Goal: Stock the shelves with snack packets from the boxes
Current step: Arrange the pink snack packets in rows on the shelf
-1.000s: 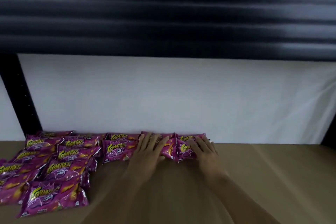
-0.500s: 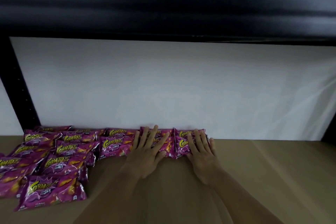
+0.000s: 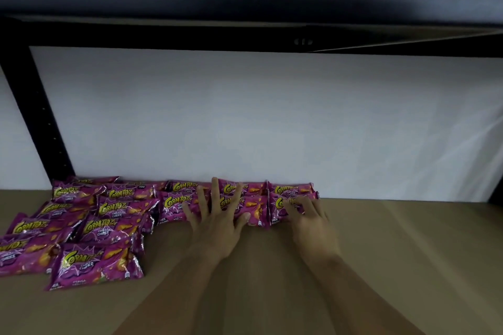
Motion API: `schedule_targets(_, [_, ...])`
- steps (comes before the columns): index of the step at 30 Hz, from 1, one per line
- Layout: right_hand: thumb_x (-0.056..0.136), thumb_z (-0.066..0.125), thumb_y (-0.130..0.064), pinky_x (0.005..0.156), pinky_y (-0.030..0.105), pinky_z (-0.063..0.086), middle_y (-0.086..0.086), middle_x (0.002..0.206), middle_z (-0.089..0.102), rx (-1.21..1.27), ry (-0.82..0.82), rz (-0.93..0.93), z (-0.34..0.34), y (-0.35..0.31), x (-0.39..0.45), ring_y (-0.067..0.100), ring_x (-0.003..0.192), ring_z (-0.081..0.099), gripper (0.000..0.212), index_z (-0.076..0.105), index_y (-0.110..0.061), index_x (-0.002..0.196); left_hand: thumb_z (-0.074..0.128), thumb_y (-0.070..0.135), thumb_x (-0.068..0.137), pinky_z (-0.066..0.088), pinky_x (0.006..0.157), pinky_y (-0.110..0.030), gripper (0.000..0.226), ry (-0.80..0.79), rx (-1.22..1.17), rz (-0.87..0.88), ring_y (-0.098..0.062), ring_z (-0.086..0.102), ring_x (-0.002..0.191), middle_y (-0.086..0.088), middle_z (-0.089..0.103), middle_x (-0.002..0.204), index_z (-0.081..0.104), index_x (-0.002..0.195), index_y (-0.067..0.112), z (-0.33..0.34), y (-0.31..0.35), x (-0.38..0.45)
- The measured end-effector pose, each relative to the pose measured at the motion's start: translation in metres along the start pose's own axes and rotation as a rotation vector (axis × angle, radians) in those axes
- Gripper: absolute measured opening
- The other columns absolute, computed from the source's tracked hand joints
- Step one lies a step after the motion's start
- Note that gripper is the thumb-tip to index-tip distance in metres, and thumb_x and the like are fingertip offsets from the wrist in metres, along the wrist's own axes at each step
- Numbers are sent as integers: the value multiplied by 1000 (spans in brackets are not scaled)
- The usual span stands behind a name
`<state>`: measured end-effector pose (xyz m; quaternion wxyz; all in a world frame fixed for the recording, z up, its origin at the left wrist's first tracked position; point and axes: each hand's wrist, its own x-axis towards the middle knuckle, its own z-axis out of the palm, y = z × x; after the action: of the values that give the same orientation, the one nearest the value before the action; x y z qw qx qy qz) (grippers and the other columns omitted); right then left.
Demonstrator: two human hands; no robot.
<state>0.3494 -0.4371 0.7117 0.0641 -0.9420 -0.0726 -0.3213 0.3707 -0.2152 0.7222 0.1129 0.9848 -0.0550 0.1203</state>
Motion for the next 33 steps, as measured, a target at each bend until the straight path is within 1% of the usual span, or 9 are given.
schedule_targets(4, [51, 73, 12, 60, 42, 59, 6, 112, 63, 16, -91, 44, 1, -3, 0, 34, 101, 60, 74, 69, -18, 118, 13, 74, 93, -19, 107, -74, 65, -44, 9, 18, -40, -41, 139, 0, -44, 155, -31, 138, 61, -1, -3, 4])
schedule_targets(10, [41, 73, 17, 59, 44, 60, 10, 114, 63, 24, -132, 57, -4, -6, -4, 37, 102, 61, 83, 69, -14, 117, 7, 79, 89, -24, 104, -73, 66, -38, 12, 31, -37, -47, 135, 2, -47, 152, -32, 139, 60, -2, -3, 3])
schedule_targets(13, [55, 68, 16, 72, 49, 59, 11, 130, 56, 69, -182, 40, -12, -9, -10, 38, 116, 54, 80, 62, -12, 129, -10, 82, 79, -25, 106, -70, 71, 14, 35, 90, -33, -48, 136, 3, -48, 151, -33, 141, 56, -5, -6, -9])
schedule_targets(16, [61, 64, 15, 83, 47, 57, 10, 135, 52, 117, -174, 7, -23, -19, -22, 36, 122, 50, 78, 58, -14, 133, -8, 77, 82, -22, 113, -64, 70, 68, 12, 114, -29, -43, 141, 3, -40, 157, -28, 145, 53, -8, -10, -30])
schedule_targets(19, [63, 63, 13, 89, 44, 55, 9, 127, 55, 177, -194, -21, -36, -35, -41, 34, 119, 52, 71, 62, -13, 128, 7, 72, 93, -11, 120, -55, 67, 131, -13, 111, -27, -25, 150, 1, -19, 165, -15, 152, 50, -16, -14, -59])
schedule_targets(21, [68, 66, 10, 86, 43, 56, 7, 119, 59, 219, -173, -48, -47, -49, -57, 32, 116, 54, 59, 65, -14, 121, 25, 64, 100, 3, 122, -51, 63, 162, -54, 102, -26, -3, 154, 0, 10, 167, 6, 156, 44, -23, -18, -83])
schedule_targets(25, [92, 60, -12, 83, 43, 56, 6, 114, 60, 326, -107, -6, -78, -87, -100, 26, 106, 58, 25, 68, -13, 116, 43, 47, 101, 38, 102, -45, 44, 250, -109, 121, -26, 47, 128, 0, 57, 136, 49, 140, 30, -42, -28, -142])
schedule_targets(28, [94, 60, -19, 83, 41, 56, 5, 112, 62, 319, -62, -21, -103, -119, -137, 24, 101, 60, 26, 68, -12, 117, 54, 34, 99, 43, 91, -42, 29, 296, -153, 157, -25, 55, 114, 2, 64, 120, 61, 126, 25, -54, -40, -192])
schedule_targets(33, [94, 61, -16, 80, 41, 54, 4, 96, 60, 308, 68, -79, -138, -180, -201, 25, 89, 57, 18, 70, -9, 107, 52, 35, 98, 40, 76, -38, 22, 393, -81, 231, -23, 53, 93, 5, 61, 103, 63, 113, 23, -70, -73, -284])
